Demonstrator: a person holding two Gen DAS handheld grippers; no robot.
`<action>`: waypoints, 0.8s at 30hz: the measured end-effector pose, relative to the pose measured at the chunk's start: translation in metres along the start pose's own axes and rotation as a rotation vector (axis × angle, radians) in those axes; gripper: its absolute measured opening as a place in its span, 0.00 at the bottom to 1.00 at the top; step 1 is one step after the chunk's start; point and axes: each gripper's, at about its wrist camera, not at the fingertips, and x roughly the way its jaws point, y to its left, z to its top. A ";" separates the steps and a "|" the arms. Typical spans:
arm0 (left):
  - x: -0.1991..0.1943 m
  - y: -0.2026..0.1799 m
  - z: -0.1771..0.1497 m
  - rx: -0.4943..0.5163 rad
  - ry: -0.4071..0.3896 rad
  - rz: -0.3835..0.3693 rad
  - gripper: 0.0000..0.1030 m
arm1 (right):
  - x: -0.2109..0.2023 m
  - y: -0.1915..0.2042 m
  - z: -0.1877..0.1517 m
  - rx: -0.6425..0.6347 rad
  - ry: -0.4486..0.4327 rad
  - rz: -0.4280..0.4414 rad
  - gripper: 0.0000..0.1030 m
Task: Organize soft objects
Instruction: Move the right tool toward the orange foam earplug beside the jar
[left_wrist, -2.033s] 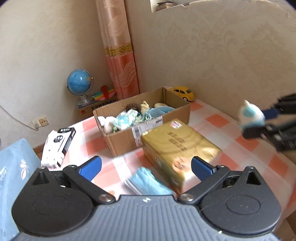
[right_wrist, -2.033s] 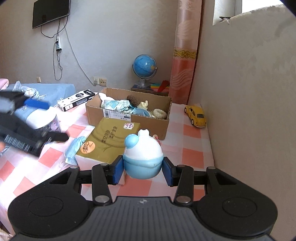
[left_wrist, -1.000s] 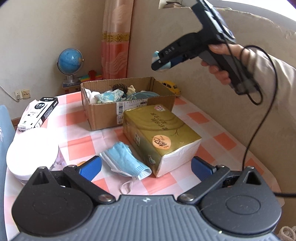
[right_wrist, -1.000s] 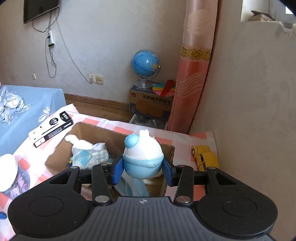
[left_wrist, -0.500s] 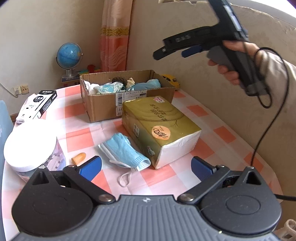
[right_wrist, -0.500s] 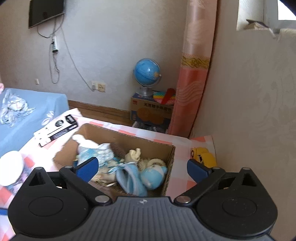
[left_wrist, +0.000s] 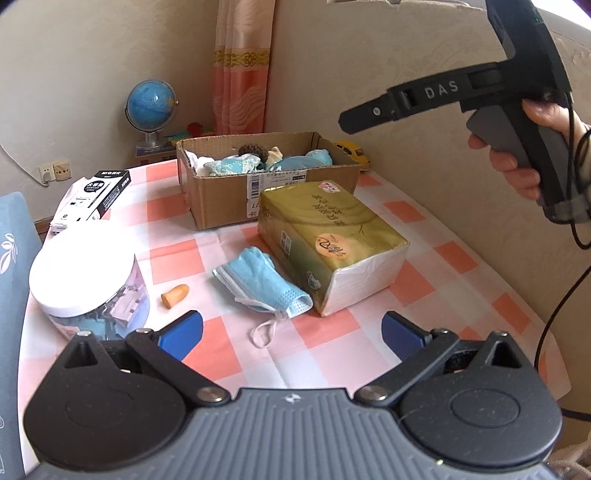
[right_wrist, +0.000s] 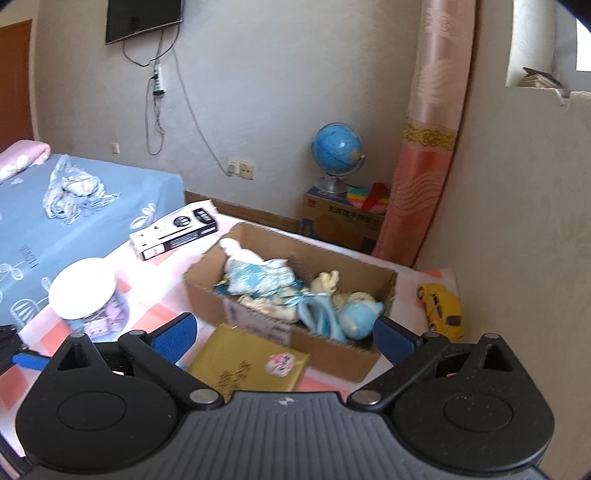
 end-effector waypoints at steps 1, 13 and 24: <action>-0.001 0.001 -0.001 0.001 0.002 0.001 0.99 | -0.001 0.003 -0.001 -0.006 0.001 0.003 1.00; -0.008 0.013 -0.010 -0.005 0.002 0.004 0.99 | 0.004 0.034 0.002 -0.049 0.019 0.058 1.00; -0.011 0.039 -0.021 -0.059 0.011 0.031 0.99 | 0.029 0.089 0.006 -0.135 0.058 0.168 0.98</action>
